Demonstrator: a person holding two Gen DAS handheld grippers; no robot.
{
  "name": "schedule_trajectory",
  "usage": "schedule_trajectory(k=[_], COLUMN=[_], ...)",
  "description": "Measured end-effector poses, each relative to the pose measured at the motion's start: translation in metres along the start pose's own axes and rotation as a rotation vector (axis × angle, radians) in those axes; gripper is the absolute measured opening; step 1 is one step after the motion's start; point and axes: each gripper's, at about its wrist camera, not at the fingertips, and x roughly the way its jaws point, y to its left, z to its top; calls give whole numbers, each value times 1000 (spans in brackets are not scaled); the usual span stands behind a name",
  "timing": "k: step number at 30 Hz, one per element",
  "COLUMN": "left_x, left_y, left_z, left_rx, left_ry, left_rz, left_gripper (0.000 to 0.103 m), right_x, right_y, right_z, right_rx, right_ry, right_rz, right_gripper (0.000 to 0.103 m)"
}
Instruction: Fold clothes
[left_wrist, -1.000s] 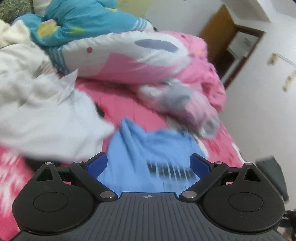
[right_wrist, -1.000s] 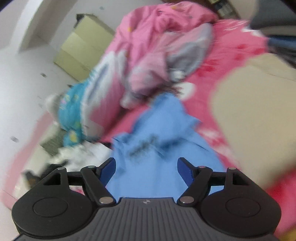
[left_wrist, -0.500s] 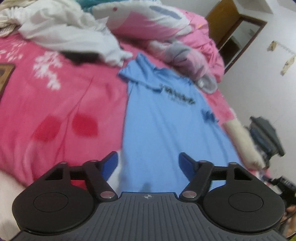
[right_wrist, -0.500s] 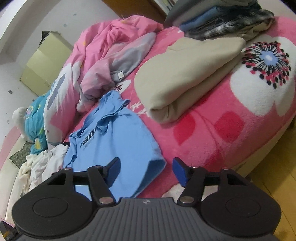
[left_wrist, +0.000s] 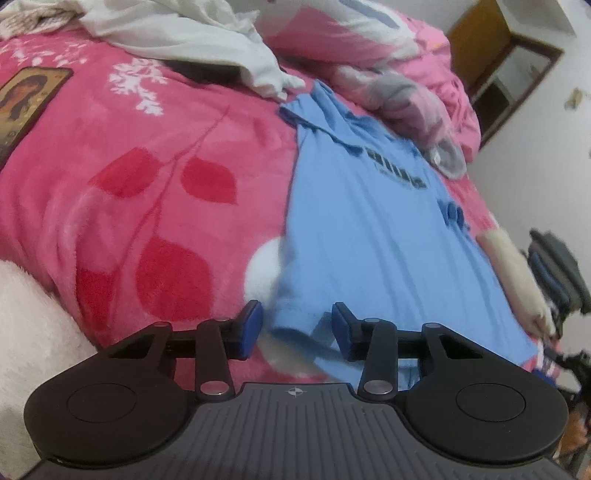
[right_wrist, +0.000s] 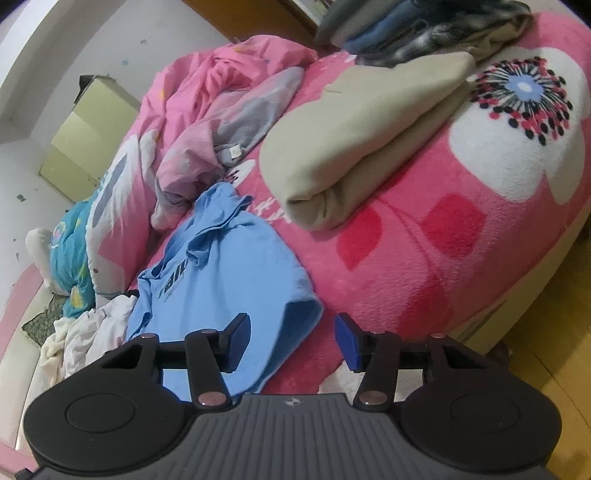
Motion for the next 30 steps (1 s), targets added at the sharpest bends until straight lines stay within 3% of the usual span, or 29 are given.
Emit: schedule_trajectory(k=[3,4,8,10,13,15,17,30], left_x=[-1,-2,-28,-53,-68,-54,-39,-26], left_y=[4,5,8,6,8,16,24,40], left_z=[1,2,12,18,17,9,0,-8], left_rx=[-29,-51,-172,-181,-114,-72,-72,-151], left_ry=[-27,-25,-12,-36,-45,-4,30,14], left_rz=[-3,-20,-124,-162,-99,-20,12,-3], left_gripper=[2,1,0,0,0,0,0,0], right_x=[-2,-3,-7,-12,-21,-20,-15,34], right_y=[-1,-2,-2,-2,-2,-6,-10,-1], right_z=[1,1,2,3,7,9,11,29], right_rx=[6,8,17,15,-7,-10,4,-79], right_ry=[-8,-12,-28,-43,-77,-79,-62,64], right_rz=[-3,-5,-13,-20,-43,-65,-78,-61], right_gripper=[52,52,50,50,50,50,50,51])
